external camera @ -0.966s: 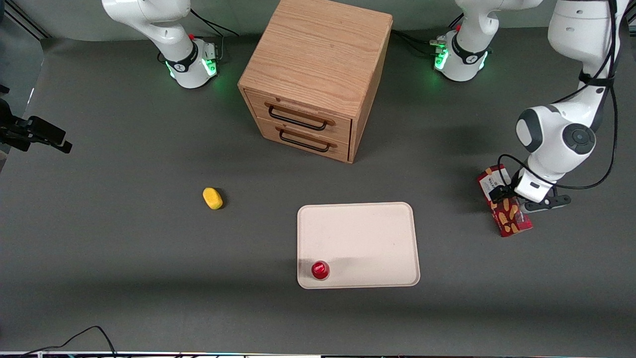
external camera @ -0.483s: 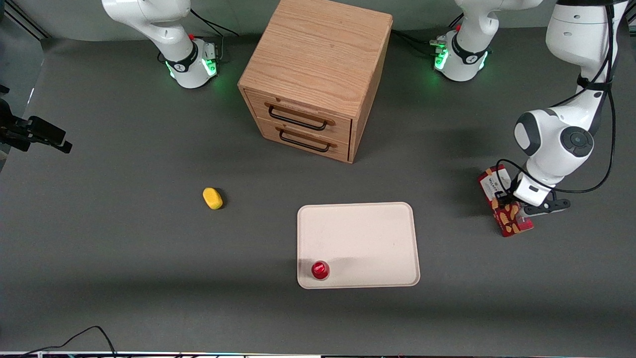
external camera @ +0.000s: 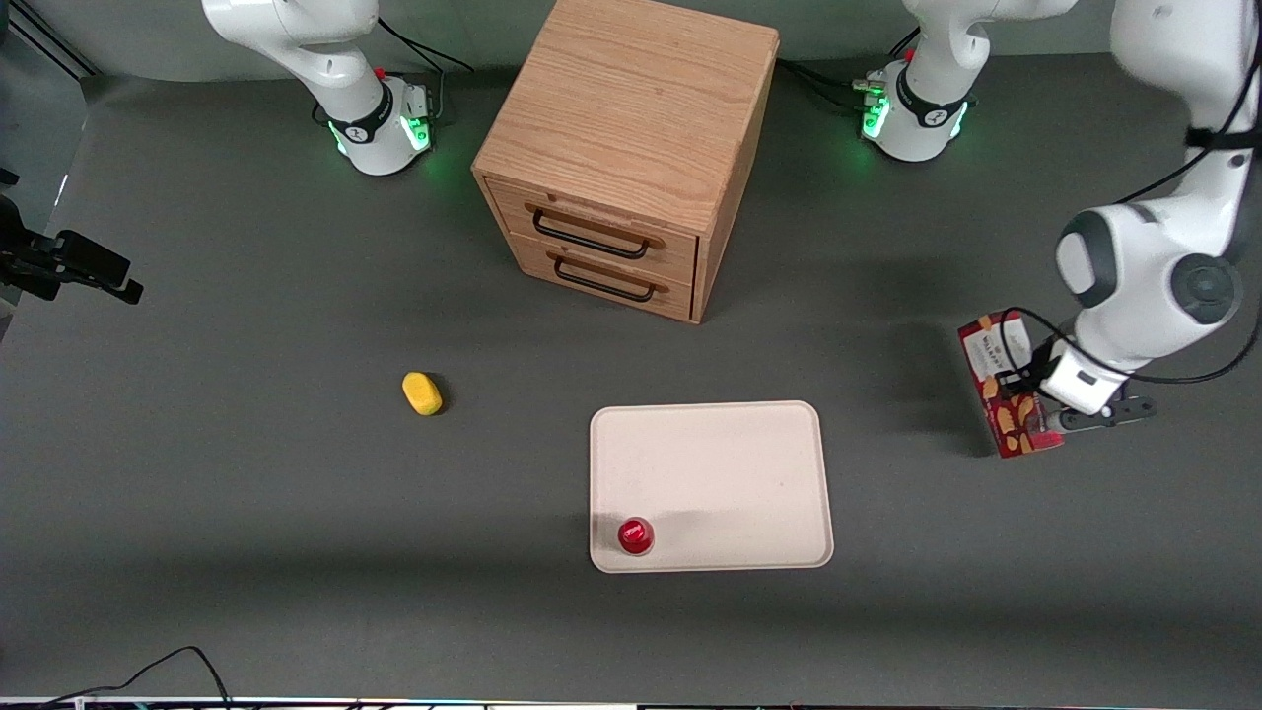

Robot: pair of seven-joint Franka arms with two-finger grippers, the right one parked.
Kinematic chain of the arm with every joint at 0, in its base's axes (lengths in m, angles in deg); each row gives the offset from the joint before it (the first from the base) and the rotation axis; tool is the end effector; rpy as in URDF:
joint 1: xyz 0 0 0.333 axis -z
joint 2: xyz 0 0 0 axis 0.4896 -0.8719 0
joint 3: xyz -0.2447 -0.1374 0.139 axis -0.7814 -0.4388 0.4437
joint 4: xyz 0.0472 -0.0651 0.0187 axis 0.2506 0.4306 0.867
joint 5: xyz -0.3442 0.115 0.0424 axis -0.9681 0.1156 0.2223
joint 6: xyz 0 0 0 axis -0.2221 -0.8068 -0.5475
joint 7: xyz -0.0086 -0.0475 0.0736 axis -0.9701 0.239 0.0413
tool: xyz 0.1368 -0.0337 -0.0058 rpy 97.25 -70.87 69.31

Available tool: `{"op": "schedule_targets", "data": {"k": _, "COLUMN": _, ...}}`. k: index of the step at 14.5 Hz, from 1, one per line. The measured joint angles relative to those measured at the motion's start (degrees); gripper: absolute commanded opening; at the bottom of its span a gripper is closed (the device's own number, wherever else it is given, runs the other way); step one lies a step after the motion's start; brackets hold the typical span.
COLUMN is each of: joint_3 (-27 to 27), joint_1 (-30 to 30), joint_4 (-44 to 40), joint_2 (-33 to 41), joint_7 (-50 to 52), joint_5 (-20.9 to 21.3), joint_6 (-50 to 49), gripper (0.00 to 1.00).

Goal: Place red cookie box on tray
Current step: 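Lift the box upright with the left gripper, then carry the held box over the white tray and lower it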

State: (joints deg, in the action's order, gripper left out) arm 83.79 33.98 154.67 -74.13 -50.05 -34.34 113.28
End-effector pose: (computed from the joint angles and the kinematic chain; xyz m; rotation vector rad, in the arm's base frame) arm 0.5480 0.0288 0.3238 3.0772 0.2499 -0.0711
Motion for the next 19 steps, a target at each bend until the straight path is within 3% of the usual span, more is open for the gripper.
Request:
{"op": "schedule_targets", "data": {"k": 4, "joint_3": 0.1, "joint_1": 0.0, "joint_4": -18.3, "joint_2": 5.9, "joint_7": 0.2, "joint_5": 0.4, "joint_6": -30.6, "gripper": 0.0}}
{"op": "schedule_targets", "data": {"k": 7, "joint_3": -0.1, "joint_1": 0.2, "joint_4": -26.0, "joint_2": 5.9, "joint_7": 0.8, "joint_5": 0.6, "joint_6": -39.0, "gripper": 0.0}}
{"op": "schedule_targets", "data": {"k": 10, "joint_3": -3.6, "joint_1": 1.1, "joint_4": -26.3, "joint_2": 3.4, "joint_7": 9.3, "joint_5": 0.5, "joint_6": -35.5, "gripper": 0.0}}
{"op": "schedule_targets", "data": {"k": 15, "joint_3": -18.2, "joint_1": 3.2, "joint_4": -26.7, "joint_2": -7.5, "joint_7": 36.2, "joint_5": 0.7, "joint_6": -15.1, "gripper": 0.0}}
{"op": "schedule_targets", "data": {"k": 19, "joint_3": -21.0, "joint_1": 5.8, "joint_4": -30.3, "joint_2": -18.1, "joint_7": 41.2, "joint_5": 6.4, "joint_6": -4.2, "gripper": 0.0}}
